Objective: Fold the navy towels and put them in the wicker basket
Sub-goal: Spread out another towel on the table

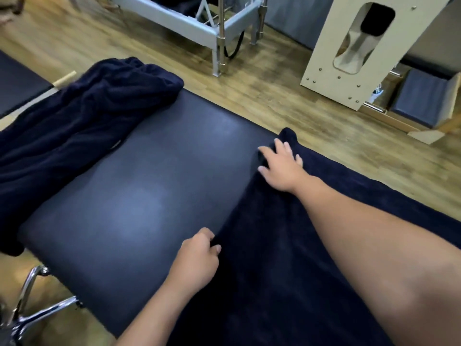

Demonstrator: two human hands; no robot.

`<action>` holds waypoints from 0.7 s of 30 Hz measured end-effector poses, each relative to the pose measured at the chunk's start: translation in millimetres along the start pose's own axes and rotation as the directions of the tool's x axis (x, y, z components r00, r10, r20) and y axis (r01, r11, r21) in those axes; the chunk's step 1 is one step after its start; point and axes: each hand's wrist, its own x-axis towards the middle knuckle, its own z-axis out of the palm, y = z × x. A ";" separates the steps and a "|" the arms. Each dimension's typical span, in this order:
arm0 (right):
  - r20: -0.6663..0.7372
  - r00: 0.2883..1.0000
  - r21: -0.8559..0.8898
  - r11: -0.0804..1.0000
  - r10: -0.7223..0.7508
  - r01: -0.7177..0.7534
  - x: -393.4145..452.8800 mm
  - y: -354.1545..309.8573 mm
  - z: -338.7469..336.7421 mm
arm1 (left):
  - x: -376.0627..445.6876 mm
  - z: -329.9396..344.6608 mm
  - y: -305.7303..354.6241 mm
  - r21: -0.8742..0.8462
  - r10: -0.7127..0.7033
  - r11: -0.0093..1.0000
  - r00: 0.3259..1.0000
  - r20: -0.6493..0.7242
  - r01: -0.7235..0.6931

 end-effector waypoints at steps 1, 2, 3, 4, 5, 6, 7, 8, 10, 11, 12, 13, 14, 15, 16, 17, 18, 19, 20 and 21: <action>-0.095 0.995 0.048 0.999 0.030 -0.025 2.5 3.3 -2.4 | -1.2 -1.5 -1.1 0.005 -0.003 1.000 1.000 0.019 0.003; -0.204 0.976 0.084 0.995 0.075 -0.059 4.0 6.9 -4.5 | -1.5 -2.6 -2.4 0.014 0.003 1.000 0.999 0.036 -0.003; -0.300 0.944 0.097 0.989 0.136 -0.112 5.6 10.0 -7.3 | -0.9 -4.1 -2.5 0.027 0.002 1.000 0.999 0.053 -0.003; -0.359 0.909 0.095 0.977 0.211 -0.189 6.6 13.2 -11.2 | 0.2 -5.0 -1.9 0.042 0.001 0.999 0.998 0.066 -0.004; -0.380 0.878 0.084 0.956 0.291 -0.280 7.5 17.5 -15.4 | -0.6 -6.8 1.8 0.069 -0.005 0.998 0.997 0.079 0.000; -0.366 0.855 0.081 0.928 0.368 -0.365 8.5 20.6 -19.2 | -1.5 -7.6 4.6 0.093 -0.005 0.996 0.996 0.086 -0.003; -0.326 0.837 0.085 0.896 0.439 -0.437 10.3 23.8 -21.9 | -2.5 -7.7 6.3 0.113 0.001 0.994 0.996 0.093 -0.012; -0.291 0.826 0.083 0.873 0.483 -0.481 11.0 27.7 -24.6 | -4.0 -7.2 7.8 0.123 0.010 0.992 0.995 0.096 -0.022; -0.307 0.827 0.046 0.875 0.471 -0.481 14.5 33.4 -28.5 | -5.6 -7.1 7.0 0.139 0.010 0.990 0.996 0.086 -0.022; -0.346 0.825 0.022 0.882 0.448 -0.470 17.0 35.4 -30.6 | -5.3 -7.1 4.6 0.142 0.009 0.990 0.997 0.077 -0.020; -0.392 0.812 0.011 0.884 0.433 -0.467 18.8 37.9 -33.8 | -5.1 -7.2 1.9 0.133 0.006 0.991 0.998 0.067 -0.014; -0.427 0.788 0.039 0.880 0.443 -0.473 21.1 40.9 -36.8 | -5.0 -6.9 -1.5 0.116 -0.004 0.993 0.999 0.055 -0.002; -0.436 0.761 0.101 0.867 0.480 -0.489 23.4 43.7 -40.2 | -5.6 -6.4 -4.6 0.090 -0.011 0.996 0.999 0.033 0.008; -0.418 0.739 0.168 0.845 0.528 -0.508 25.7 46.7 -43.2 | -6.7 -5.7 -7.2 0.063 -0.012 0.998 1.000 0.008 0.012; -0.386 0.735 0.206 0.829 0.557 -0.520 27.0 48.0 -43.5 | -9.7 -5.5 -9.3 0.043 -0.014 0.999 1.000 -0.017 0.015; -0.363 0.761 0.186 0.842 0.537 -0.506 26.5 46.4 -42.6 | -13.4 -6.1 -9.9 0.040 -0.016 0.999 0.999 -0.032 0.017; -0.355 0.813 0.114 0.885 0.461 -0.452 23.3 40.6 -40.4 | -17.9 -6.6 -11.0 0.058 -0.014 0.998 0.999 -0.033 0.016; -0.358 0.879 0.010 0.942 0.316 -0.335 19.0 32.0 -36.7 | -22.5 -7.8 -12.2 0.092 -0.009 0.996 1.000 -0.016 0.010; -0.329 0.936 -0.088 0.983 0.124 -0.161 14.9 23.8 -31.6 | -26.8 -8.6 -13.7 0.131 -0.005 0.991 1.000 0.015 0.003; -0.257 0.965 -0.164 0.986 -0.055 0.012 10.0 15.8 -26.0 | -31.4 -9.1 -14.7 0.177 -0.002 0.984 0.999 0.048 -0.006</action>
